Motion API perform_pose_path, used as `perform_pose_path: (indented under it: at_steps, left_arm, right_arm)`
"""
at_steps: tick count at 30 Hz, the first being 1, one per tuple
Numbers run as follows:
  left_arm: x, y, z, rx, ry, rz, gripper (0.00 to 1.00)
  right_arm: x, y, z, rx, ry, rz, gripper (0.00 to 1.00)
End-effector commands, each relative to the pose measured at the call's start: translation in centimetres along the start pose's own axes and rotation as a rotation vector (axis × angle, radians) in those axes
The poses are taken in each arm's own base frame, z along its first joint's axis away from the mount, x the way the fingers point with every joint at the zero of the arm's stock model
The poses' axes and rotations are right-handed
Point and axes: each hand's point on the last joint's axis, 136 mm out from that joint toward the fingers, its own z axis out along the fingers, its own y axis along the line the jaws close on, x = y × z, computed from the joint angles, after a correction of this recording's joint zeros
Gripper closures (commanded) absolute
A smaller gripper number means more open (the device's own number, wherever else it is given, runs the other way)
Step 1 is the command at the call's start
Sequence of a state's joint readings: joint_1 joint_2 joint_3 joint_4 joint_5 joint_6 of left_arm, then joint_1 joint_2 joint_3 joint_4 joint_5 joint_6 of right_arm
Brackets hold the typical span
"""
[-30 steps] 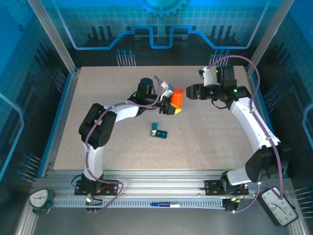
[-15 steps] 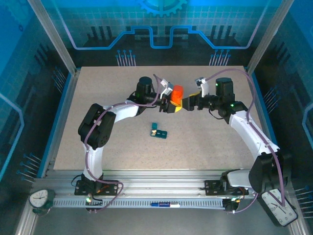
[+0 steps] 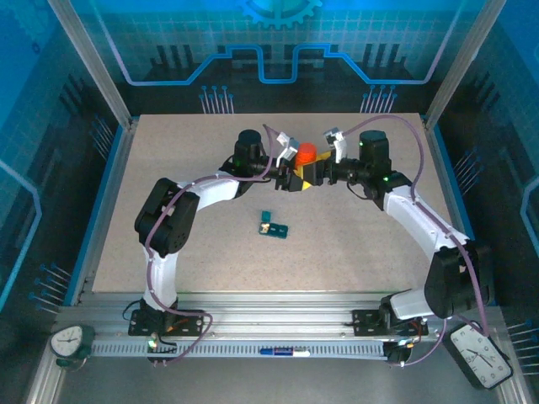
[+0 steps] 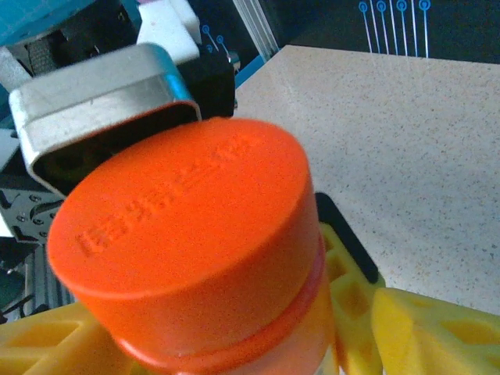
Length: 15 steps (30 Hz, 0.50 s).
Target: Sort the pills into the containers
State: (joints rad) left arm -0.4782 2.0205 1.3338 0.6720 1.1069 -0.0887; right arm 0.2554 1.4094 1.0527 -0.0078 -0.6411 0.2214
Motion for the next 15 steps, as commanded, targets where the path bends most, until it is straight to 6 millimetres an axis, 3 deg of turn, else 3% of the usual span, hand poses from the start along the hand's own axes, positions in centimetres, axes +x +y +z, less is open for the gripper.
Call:
perform_pose_path:
  at_steps: [1,15]
  left_arm:
    - [-3.07,-1.94,0.09,0.053,-0.026,0.081,1.0]
    - [-3.3,-1.83,0.05,0.035,-0.034,0.098,1.0]
  right_arm:
    - [-1.13,0.73,0.51,-0.044,-0.046,-0.016,0.26]
    - [-0.56,0.42,1.32,-0.085,-0.048,0.023,0.63]
